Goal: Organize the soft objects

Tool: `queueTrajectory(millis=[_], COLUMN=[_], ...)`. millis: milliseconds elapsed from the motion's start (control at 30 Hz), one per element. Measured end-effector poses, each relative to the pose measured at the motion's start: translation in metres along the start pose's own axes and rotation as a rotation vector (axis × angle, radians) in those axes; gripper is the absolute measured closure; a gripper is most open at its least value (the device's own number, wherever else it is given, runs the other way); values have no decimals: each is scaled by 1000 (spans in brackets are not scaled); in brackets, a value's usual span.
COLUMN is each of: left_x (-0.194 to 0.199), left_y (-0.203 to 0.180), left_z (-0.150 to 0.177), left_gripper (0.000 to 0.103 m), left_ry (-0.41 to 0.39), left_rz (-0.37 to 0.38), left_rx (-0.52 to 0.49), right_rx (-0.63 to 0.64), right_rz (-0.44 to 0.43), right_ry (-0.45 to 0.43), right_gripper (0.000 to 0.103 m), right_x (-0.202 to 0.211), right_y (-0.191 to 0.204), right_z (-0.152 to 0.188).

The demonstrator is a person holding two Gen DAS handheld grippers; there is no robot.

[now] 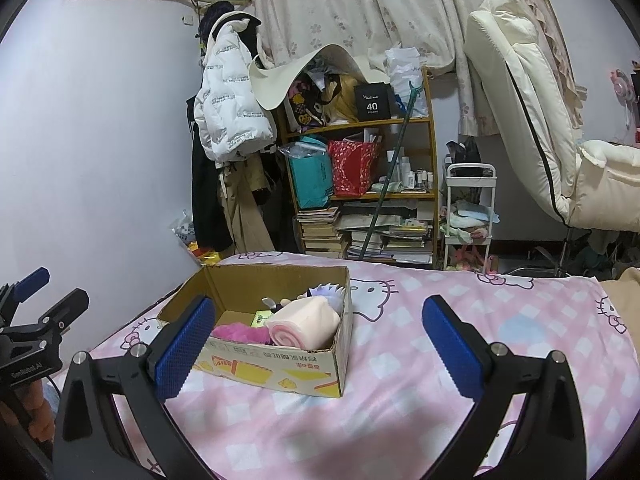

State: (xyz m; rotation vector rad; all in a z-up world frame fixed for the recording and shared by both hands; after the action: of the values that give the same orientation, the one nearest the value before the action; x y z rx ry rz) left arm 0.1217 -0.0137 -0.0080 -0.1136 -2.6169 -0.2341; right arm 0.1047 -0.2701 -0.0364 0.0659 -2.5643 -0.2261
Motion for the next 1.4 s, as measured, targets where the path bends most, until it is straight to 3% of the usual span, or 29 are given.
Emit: queueTrajectory(millis=[1400], left_x=[-5], left_y=[-9], left_z=[6], left_gripper=[1], left_ry=[23], left_rz=[21], left_rx=[10], right_rx=[0], right_rz=[-2], right_ry=[-1], right_gripper=[0], right_x=[1], right_y=[-4], right_z=[4])
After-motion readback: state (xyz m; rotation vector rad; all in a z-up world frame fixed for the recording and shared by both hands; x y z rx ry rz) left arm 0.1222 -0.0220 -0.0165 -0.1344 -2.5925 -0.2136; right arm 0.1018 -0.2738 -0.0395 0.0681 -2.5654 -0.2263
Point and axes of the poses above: each gripper's, at about its wrist camera, not at the fingertips, and x roughly against the way its jaws point, y to its left, z to its underside, the point moved 7 cm from there along -x, roughly the way its jaws point, and after that the axes turned 11 degrees about y, right-handed, at the moved point
